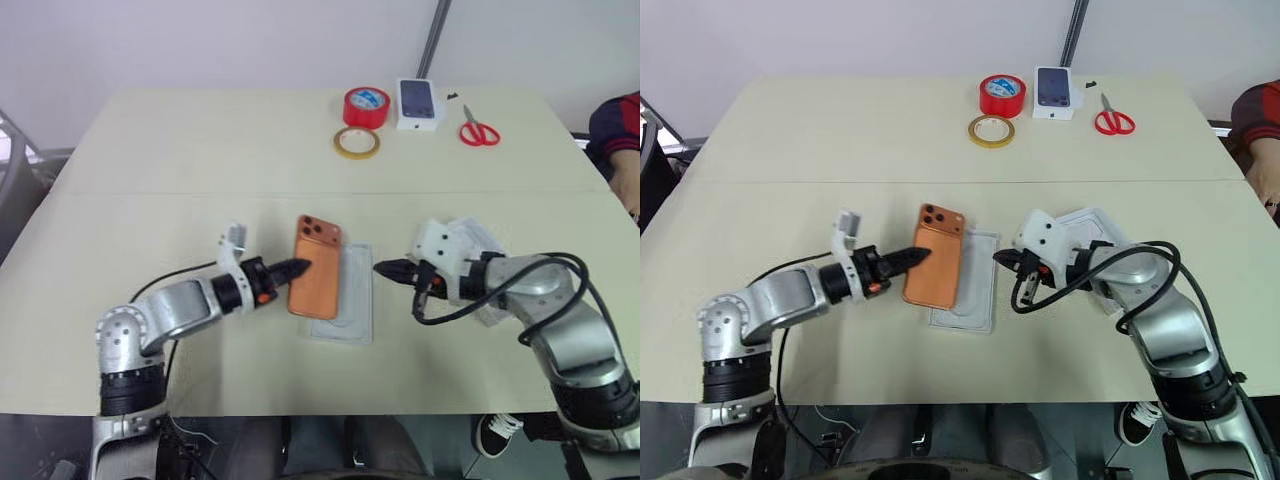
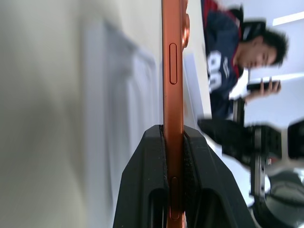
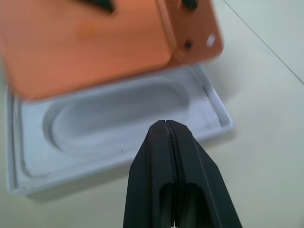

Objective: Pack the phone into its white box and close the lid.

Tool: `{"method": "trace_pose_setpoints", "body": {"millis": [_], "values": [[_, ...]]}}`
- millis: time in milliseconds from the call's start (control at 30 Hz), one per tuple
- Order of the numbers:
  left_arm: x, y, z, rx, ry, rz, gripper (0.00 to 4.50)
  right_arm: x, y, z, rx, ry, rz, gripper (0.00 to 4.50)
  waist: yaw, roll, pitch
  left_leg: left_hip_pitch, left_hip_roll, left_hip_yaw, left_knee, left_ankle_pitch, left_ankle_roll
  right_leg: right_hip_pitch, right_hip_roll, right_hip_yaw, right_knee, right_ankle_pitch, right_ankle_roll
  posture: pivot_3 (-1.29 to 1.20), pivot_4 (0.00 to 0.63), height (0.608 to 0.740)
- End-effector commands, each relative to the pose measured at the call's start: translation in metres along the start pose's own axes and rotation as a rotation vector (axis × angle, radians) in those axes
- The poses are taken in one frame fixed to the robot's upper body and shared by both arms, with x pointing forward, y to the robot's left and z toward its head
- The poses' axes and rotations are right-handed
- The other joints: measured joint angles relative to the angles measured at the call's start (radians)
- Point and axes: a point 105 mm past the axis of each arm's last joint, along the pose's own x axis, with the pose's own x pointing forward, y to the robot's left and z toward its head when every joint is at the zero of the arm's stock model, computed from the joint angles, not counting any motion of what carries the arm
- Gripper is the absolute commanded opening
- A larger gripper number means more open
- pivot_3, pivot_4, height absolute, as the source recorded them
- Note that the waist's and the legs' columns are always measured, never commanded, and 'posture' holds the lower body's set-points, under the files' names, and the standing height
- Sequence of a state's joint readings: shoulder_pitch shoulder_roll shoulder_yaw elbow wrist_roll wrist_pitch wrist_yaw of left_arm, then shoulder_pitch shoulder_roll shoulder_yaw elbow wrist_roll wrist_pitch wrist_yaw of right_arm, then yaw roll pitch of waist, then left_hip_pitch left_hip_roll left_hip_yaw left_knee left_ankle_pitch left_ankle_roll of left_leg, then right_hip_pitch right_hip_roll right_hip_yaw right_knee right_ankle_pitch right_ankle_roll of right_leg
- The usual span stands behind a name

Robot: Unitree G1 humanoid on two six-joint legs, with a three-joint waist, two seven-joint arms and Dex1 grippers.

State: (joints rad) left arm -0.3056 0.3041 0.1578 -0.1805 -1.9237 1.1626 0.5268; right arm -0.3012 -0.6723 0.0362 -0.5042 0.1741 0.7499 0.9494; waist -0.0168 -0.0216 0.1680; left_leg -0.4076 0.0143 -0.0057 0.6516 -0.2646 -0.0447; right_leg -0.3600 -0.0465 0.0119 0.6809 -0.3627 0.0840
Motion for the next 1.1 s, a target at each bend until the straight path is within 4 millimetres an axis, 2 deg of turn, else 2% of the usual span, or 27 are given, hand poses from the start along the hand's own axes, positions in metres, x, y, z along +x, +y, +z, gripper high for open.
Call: {"method": "trace_pose_setpoints", "body": {"millis": [33, 300, 467, 600, 733, 933, 1033, 1100], "values": [[0.008, -0.011, -0.009, -0.018, 0.014, -0.014, 0.05, -0.007, -0.006, 0.010, -0.028, -0.033, -0.048, 0.00, 0.004, 0.000, 0.000, 0.000, 0.000, 0.000, 0.000, 0.000, 0.000, 0.000, 0.000, 0.000, 0.000, 0.000, 0.000, 0.00, 0.150, 0.740], [0.023, -0.010, -0.023, -0.036, 0.074, 0.004, 0.05, -0.011, -0.011, 0.002, -0.029, 0.005, -0.080, 0.00, 0.008, 0.000, 0.000, 0.000, -0.001, 0.000, 0.002, 0.000, 0.000, 0.002, 0.000, 0.000, -0.001, 0.000, 0.000, 0.00, 0.150, 0.740], [0.024, -0.012, -0.025, -0.011, 0.103, -0.011, 2.24, -0.011, -0.012, 0.003, -0.036, 0.005, -0.082, 0.00, 0.007, 0.000, 0.000, 0.000, 0.000, 0.000, 0.002, 0.000, 0.000, 0.002, 0.001, 0.000, -0.001, 0.000, 0.000, 0.00, 0.150, 0.740], [0.017, -0.012, -0.022, 0.068, 0.118, 0.007, 4.29, -0.011, -0.013, 0.003, -0.041, 0.013, -0.081, 0.00, 0.007, 0.000, 0.000, 0.000, 0.000, 0.000, 0.002, 0.000, 0.000, 0.002, 0.001, 0.000, -0.001, 0.000, 0.000, 0.00, 0.150, 0.740], [0.000, -0.008, -0.004, 0.176, 0.087, 0.052, 4.29, -0.012, -0.016, 0.002, -0.048, 0.023, -0.082, 0.00, 0.005, 0.001, 0.000, 0.000, 0.000, 0.000, 0.001, 0.000, -0.001, 0.002, 0.001, 0.000, -0.001, 0.000, 0.000, 0.00, 0.150, 0.740], [-0.014, -0.012, 0.011, 0.253, 0.055, 0.050, 4.29, -0.011, -0.016, 0.004, -0.066, 0.022, -0.068, 0.00, 0.006, 0.001, 0.001, 0.000, 0.000, 0.000, 0.001, 0.001, -0.001, 0.002, 0.001, 0.000, -0.002, 0.000, 0.000, 0.00, 0.150, 0.740], [-0.019, -0.007, 0.014, 0.315, 0.054, 0.085, 4.29, -0.009, -0.007, 0.009, -0.088, 0.011, -0.017, 0.00, 0.006, 0.001, 0.001, 0.000, 0.000, 0.000, 0.001, 0.001, -0.001, 0.002, 0.001, 0.000, -0.002, 0.000, 0.000, 0.00, 0.150, 0.740], [-0.025, 0.001, 0.020, 0.451, 0.034, 0.137, 4.29, -0.004, 0.013, 0.016, -0.088, -0.016, 0.085, 0.00, 0.006, 0.001, 0.001, 0.000, 0.000, 0.000, 0.001, 0.001, -0.001, 0.002, 0.001, 0.000, -0.002, 0.000, 0.000, 0.00, 0.150, 0.740]]}}
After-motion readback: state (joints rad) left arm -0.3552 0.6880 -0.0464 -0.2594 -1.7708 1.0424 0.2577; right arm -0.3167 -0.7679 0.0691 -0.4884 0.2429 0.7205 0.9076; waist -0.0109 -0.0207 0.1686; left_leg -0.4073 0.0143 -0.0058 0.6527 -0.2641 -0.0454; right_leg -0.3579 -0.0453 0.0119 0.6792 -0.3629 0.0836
